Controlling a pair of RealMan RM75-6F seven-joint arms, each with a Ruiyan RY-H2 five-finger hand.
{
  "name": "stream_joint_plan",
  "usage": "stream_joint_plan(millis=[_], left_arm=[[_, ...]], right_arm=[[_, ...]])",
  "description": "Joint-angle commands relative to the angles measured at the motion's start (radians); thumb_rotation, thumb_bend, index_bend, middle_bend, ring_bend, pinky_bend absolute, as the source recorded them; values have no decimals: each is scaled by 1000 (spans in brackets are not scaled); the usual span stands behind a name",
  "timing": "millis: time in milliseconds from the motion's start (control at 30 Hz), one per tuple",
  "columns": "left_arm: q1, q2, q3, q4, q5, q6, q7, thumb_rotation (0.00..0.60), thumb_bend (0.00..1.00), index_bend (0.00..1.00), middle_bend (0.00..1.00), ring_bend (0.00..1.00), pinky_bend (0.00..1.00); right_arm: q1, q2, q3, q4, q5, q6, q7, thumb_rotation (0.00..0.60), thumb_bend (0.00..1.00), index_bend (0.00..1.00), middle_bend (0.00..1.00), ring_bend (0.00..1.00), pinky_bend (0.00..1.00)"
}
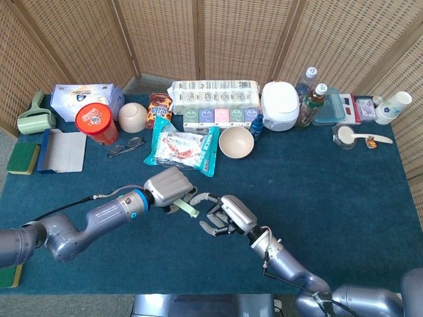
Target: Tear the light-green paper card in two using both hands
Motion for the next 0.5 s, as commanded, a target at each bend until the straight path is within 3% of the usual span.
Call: stream_joint_plan(millis=[33,500], left_arm=[[-2,-1,0,0,-1,2,-1,600,382,715,1000,1000,1000],[-9,10,-1,-5,-1,6,-14,600,382,713,1000,1000,1000]], right_arm=[[3,-3,-1,-1,0,-2,-2,600,418,311,956,1000,1000],[17,-21,-4,3,9,-9,-26,600,419,387,956,1000,1000]])
